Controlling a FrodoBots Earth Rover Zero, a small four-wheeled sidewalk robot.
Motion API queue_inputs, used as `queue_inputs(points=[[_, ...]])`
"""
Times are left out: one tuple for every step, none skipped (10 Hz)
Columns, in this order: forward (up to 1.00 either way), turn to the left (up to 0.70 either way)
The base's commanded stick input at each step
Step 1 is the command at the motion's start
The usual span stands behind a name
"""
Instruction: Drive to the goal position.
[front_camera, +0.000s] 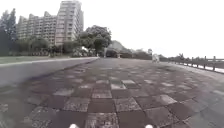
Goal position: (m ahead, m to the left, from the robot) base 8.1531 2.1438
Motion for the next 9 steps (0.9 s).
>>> queue_inputs(points=[[1.00, 0.00], [1.00, 0.00], [1.00, 0.00], [1.00, 0.00], [1.00, 0.00], [1.00, 0.00], [1.00, 0.00], [1.00, 0.00], [1.00, 0.00]])
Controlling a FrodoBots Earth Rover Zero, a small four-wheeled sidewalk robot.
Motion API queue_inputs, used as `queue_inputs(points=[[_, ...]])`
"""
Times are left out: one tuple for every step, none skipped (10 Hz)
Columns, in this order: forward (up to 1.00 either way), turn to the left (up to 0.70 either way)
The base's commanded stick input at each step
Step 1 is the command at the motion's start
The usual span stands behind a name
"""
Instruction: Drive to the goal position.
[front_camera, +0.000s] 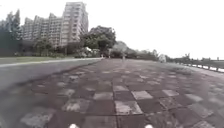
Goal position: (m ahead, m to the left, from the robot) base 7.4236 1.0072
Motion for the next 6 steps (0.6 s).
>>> queue_inputs(points=[[1.00, 0.00], [1.00, 0.00], [1.00, 0.00], [1.00, 0.00], [1.00, 0.00], [1.00, 0.00]])
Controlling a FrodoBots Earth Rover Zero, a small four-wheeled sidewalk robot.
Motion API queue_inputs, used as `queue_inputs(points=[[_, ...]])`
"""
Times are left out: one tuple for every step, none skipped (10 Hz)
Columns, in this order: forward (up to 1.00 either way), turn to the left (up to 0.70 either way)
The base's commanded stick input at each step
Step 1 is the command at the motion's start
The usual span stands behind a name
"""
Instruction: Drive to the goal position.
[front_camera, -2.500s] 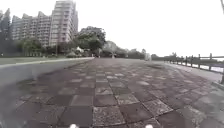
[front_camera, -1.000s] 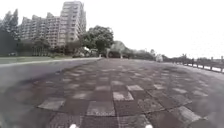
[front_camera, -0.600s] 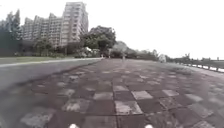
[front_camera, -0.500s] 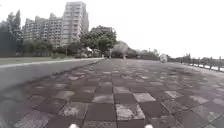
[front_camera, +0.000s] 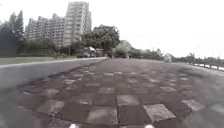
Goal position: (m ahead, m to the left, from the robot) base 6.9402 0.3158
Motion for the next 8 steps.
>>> queue_inputs(points=[[1.00, 0.00], [1.00, 0.00], [1.00, 0.00], [1.00, 0.00], [1.00, 0.00], [1.00, 0.00], [1.00, 0.00], [1.00, 0.00]])
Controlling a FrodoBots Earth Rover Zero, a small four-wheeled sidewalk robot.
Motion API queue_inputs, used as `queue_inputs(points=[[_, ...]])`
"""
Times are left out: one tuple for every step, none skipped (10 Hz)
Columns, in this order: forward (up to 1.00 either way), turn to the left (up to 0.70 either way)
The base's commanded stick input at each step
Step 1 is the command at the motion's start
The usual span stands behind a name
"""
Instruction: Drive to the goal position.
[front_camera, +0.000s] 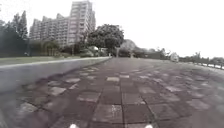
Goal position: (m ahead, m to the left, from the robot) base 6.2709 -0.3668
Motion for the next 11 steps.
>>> queue_inputs(points=[[1.00, 0.00], [1.00, 0.00], [1.00, 0.00], [1.00, 0.00], [1.00, 0.00], [1.00, 0.00], [1.00, 0.00], [1.00, -0.34], [1.00, -0.40], [1.00, -0.40], [1.00, -0.40]])
